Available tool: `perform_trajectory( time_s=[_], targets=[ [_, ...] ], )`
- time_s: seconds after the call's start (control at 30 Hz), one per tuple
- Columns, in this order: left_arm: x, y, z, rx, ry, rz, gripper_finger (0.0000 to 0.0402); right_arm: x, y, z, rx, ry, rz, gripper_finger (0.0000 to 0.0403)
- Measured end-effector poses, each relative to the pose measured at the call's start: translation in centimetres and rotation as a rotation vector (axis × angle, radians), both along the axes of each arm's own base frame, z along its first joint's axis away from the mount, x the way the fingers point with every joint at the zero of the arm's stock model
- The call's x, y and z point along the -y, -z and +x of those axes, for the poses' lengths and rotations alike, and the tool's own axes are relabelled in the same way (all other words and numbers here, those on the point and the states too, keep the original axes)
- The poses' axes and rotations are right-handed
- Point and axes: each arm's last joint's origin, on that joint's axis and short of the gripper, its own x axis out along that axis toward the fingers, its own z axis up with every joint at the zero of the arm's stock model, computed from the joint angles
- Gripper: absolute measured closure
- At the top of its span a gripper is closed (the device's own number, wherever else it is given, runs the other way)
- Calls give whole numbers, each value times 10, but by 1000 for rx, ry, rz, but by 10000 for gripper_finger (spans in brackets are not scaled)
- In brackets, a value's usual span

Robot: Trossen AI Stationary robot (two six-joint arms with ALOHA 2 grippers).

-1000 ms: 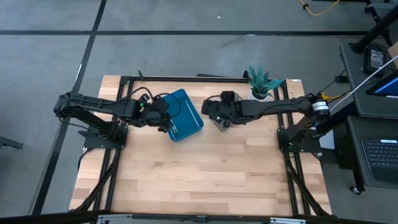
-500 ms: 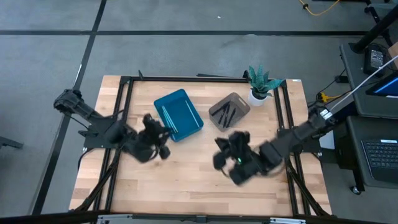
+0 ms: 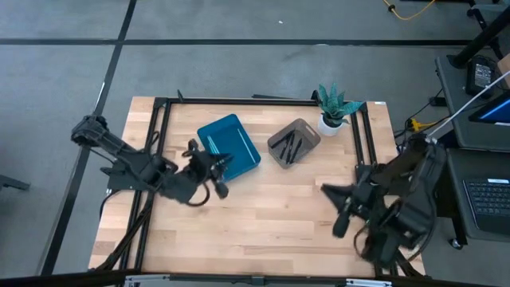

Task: Sort pens & pencils
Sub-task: Return to Home Position

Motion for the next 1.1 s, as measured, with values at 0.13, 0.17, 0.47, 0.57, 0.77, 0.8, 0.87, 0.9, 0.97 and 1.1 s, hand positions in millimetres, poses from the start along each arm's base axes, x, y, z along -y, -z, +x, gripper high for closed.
perform_trajectory(
  time_s=[0.13,0.17,0.47,0.57,0.77,0.8,0.87,0.9,0.97,1.1],
  targets=[
    [-27,2,9,-53,-5,-32,347,24,-9,-12,62,16,-71,356],
    [-35,2,12,-59,-3,-48,347,30,-7,-12,66,30,-82,356],
    [-95,4,24,-157,-116,-14,347,105,36,-25,54,237,-110,356],
    [-118,5,26,-195,-114,-27,347,138,49,-50,83,301,-57,356],
    [-160,6,25,-243,-124,-43,347,193,74,-111,201,347,52,356],
    [-167,6,24,-239,-136,-45,347,201,77,-121,227,351,54,356],
    [-178,4,21,-222,-133,-66,347,215,83,-139,264,358,74,356],
    [-182,3,20,-216,-119,-69,347,221,86,-147,271,359,86,356],
    [-188,1,17,-228,-92,-56,347,231,91,-161,277,360,100,356],
    [-194,0,15,-228,-105,-60,347,244,96,-181,291,374,107,356]
  ],
)
